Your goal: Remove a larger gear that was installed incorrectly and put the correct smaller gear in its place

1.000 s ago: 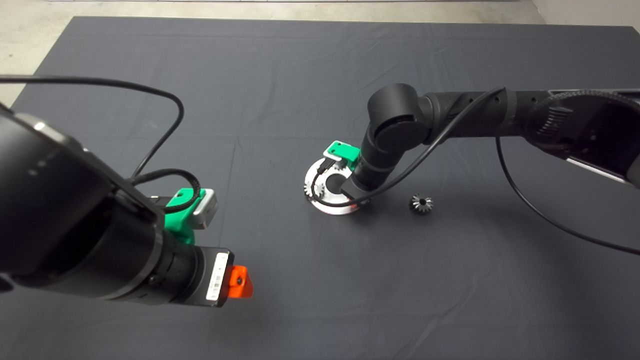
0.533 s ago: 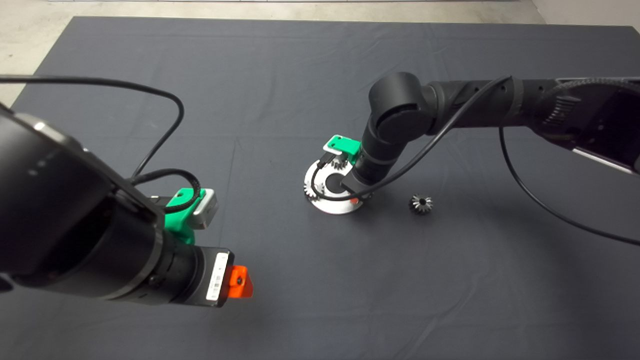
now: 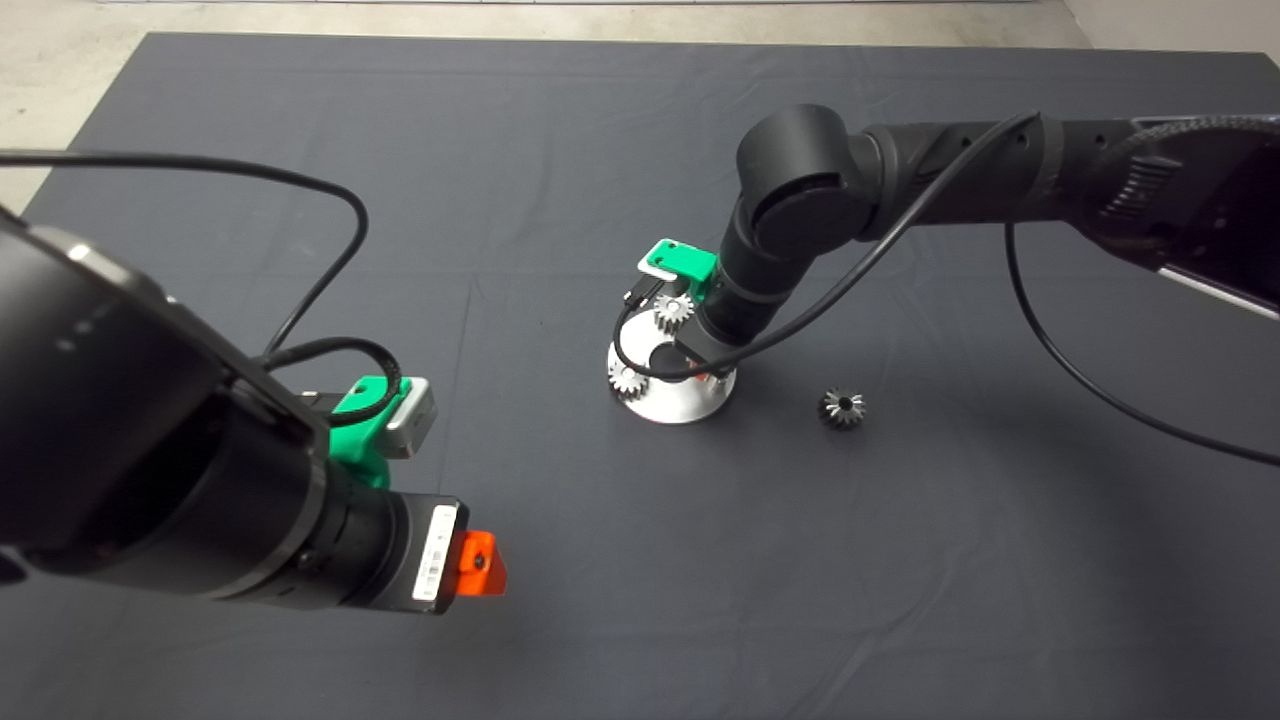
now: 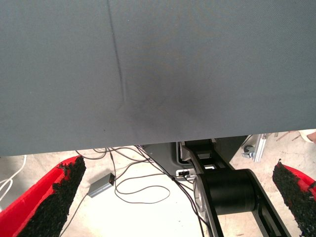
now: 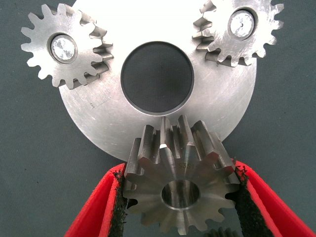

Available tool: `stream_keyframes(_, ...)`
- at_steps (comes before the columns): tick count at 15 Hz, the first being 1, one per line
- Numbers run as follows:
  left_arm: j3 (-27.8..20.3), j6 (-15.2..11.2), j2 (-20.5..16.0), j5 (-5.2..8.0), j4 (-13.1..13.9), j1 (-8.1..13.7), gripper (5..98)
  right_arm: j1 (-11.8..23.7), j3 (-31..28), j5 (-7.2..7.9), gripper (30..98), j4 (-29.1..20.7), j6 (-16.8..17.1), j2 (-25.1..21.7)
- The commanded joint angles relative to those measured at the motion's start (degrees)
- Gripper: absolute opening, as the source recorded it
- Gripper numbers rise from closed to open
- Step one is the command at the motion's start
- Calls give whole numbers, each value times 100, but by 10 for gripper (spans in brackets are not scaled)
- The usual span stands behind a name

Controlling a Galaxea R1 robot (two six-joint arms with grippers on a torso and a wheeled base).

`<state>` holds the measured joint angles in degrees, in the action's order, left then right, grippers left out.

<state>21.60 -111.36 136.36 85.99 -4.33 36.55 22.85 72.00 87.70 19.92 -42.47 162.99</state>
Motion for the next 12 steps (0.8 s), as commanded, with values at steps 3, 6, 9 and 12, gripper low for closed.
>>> stream_keyframes(3, -88, 18, 9, 23, 90, 125, 976, 247, 51, 670, 476, -58, -51, -501)
stream_keyframes(6, -88, 18, 9, 23, 90, 125, 976, 238, 498, 670, 476, -51, -59, -712)
stream_keyframes(9, -88, 10, 9, 23, 90, 117, 976, 229, 700, 670, 476, -50, -24, -790)
stream_keyframes(12, -88, 9, 9, 14, 90, 125, 976, 203, 850, 676, 475, -32, -15, -871)
